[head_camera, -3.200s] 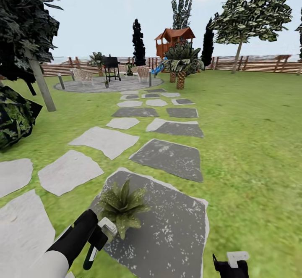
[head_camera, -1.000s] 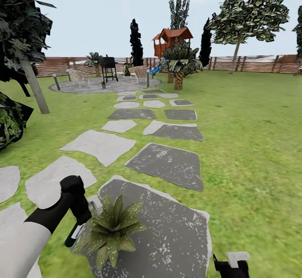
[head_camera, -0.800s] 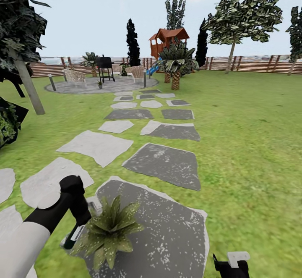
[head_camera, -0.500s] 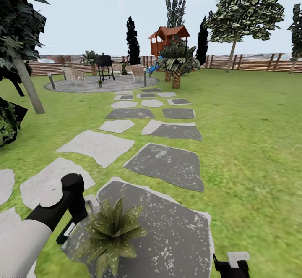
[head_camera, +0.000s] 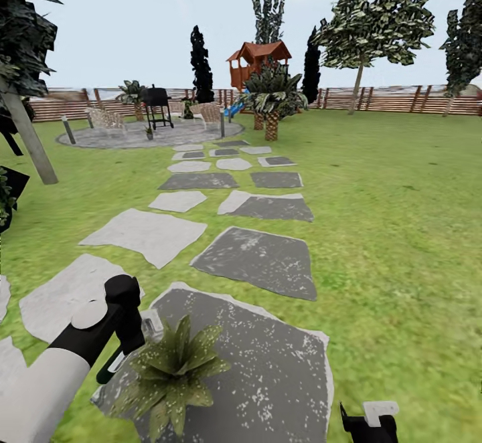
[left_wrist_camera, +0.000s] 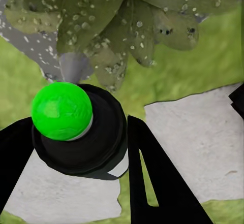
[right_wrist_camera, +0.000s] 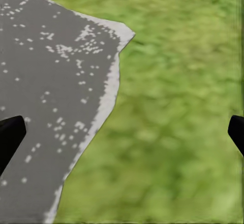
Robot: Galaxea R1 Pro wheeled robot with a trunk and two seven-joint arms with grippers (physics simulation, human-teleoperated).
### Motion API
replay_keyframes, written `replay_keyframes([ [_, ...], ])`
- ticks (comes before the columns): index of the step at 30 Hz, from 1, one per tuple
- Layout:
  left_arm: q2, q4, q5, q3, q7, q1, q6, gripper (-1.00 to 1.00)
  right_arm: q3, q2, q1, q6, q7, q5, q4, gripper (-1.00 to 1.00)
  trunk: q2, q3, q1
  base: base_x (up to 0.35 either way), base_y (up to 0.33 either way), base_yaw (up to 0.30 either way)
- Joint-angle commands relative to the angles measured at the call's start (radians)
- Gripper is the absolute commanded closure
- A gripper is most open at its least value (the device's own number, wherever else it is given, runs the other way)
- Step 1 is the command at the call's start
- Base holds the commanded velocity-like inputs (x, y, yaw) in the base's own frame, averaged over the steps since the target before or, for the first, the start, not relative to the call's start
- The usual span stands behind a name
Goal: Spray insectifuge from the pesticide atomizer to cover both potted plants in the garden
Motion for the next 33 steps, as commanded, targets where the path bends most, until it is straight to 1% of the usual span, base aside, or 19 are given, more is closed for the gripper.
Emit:
replay_keyframes([
  [1,0.001,-0.001,-0.006,-0.003,-0.009,0.0,0.01,1.0,-0.004,0.0,-0.001,-0.003,-0.006,0.01,0.001,-1.0,0.0,-0.001,-0.001,-0.295,0.163,-0.024],
  [4,0.0,-0.001,-0.006,-0.003,-0.009,0.0,0.011,1.0,-0.004,0.0,-0.001,-0.003,-0.006,0.01,0.001,-1.0,0.0,-0.001,-0.001,-0.287,0.202,-0.099],
  [10,-0.002,-0.001,-0.006,-0.002,-0.009,-0.001,0.011,1.0,-0.004,0.0,-0.001,-0.003,-0.006,0.01,0.001,-1.0,0.0,-0.001,-0.001,-0.224,0.242,-0.253],
  [20,-0.002,-0.001,-0.004,-0.002,-0.009,-0.001,0.011,1.0,-0.004,0.0,-0.001,-0.003,-0.006,0.01,0.001,-1.0,0.0,-0.001,-0.001,0.059,0.275,-0.265],
  [30,-0.003,-0.002,-0.003,-0.002,-0.009,-0.001,0.009,1.0,-0.004,0.0,-0.001,-0.003,-0.006,0.01,0.001,-1.0,0.0,-0.001,-0.001,0.006,0.017,-0.265],
  [33,-0.003,-0.002,-0.002,-0.003,-0.009,-0.001,0.008,1.0,-0.004,0.0,-0.001,-0.003,-0.006,0.01,0.001,-1.0,0.0,-0.001,-0.001,-0.233,0.01,-0.265],
])
